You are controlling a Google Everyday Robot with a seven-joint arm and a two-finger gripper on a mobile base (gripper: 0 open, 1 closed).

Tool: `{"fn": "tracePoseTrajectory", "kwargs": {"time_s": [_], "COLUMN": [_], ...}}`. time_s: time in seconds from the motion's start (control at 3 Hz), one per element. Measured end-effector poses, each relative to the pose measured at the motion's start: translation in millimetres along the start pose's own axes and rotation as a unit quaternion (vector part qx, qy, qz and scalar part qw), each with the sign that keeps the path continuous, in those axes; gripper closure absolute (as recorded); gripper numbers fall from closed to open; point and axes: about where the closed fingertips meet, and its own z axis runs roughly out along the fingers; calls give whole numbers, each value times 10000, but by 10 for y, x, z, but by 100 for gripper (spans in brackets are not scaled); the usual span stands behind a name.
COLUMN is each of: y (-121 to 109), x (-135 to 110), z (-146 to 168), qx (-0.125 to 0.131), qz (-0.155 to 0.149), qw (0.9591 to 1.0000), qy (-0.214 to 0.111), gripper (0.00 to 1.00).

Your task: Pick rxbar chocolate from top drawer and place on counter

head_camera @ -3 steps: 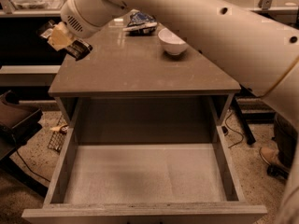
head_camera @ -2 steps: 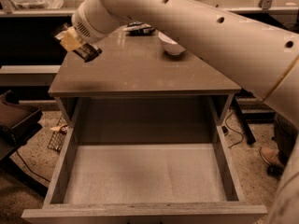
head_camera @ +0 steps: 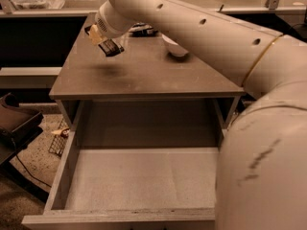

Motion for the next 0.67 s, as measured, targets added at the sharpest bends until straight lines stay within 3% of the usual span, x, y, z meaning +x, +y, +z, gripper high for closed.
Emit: {"fn": "tracePoseTrajectory", "kwargs": {"time_s": [0.67], "y": [-9], "x": [9], "z": [28], "qx": [4], "qz": [44], "qw": [10000], "qy": [15], "gripper": [51]}}
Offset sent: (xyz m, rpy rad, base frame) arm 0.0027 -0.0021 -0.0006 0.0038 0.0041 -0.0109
